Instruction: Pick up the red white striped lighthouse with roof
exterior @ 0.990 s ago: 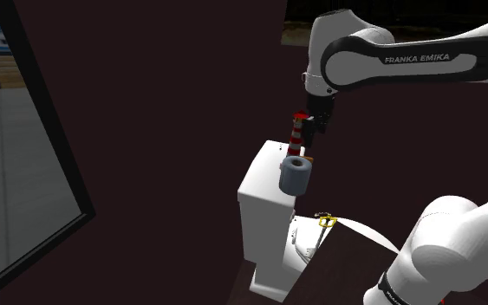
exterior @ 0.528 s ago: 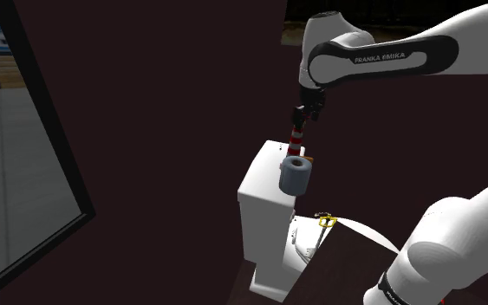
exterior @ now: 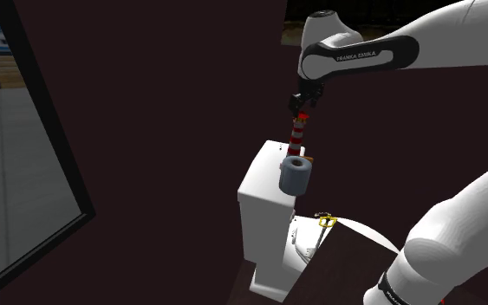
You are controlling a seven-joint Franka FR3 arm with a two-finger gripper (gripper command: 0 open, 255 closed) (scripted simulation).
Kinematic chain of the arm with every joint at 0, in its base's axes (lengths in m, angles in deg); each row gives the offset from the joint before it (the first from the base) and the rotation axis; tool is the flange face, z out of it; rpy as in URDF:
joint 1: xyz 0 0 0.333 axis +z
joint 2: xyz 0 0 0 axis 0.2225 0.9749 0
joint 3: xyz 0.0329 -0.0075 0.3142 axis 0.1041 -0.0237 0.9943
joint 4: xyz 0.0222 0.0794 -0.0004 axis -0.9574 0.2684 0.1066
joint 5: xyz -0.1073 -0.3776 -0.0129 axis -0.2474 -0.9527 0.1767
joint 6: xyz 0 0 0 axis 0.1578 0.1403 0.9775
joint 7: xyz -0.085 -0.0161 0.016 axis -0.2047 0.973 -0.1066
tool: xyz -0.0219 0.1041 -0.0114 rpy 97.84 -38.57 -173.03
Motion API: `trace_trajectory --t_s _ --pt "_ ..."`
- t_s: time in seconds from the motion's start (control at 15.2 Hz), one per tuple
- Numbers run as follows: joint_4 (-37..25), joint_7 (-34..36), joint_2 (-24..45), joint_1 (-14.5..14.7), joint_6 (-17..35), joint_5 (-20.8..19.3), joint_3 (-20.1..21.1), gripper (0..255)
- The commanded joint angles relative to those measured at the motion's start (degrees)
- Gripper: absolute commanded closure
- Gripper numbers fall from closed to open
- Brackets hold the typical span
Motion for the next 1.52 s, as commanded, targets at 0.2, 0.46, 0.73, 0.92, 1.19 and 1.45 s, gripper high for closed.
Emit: trace_trajectory --t_s 0.2,0.46,0.73,0.92,1.19,1.45 --pt "-1.0 1.5 2.8 -1.0 3.6 -1.1 -0.8 0" --pt "1.8 2.5 3.0 -1.1 6.5 -1.6 -0.9 0" --pt "2.8 2.9 3.2 -1.2 7.7 -1.9 -1.0 255" --pt "2.8 2.9 3.2 -1.2 7.7 -1.9 -1.0 255" --pt "2.8 2.9 3.2 -1.2 7.6 -1.9 -1.0 255" --pt "1.5 2.4 3.0 -1.1 6.2 -1.6 -0.9 255"
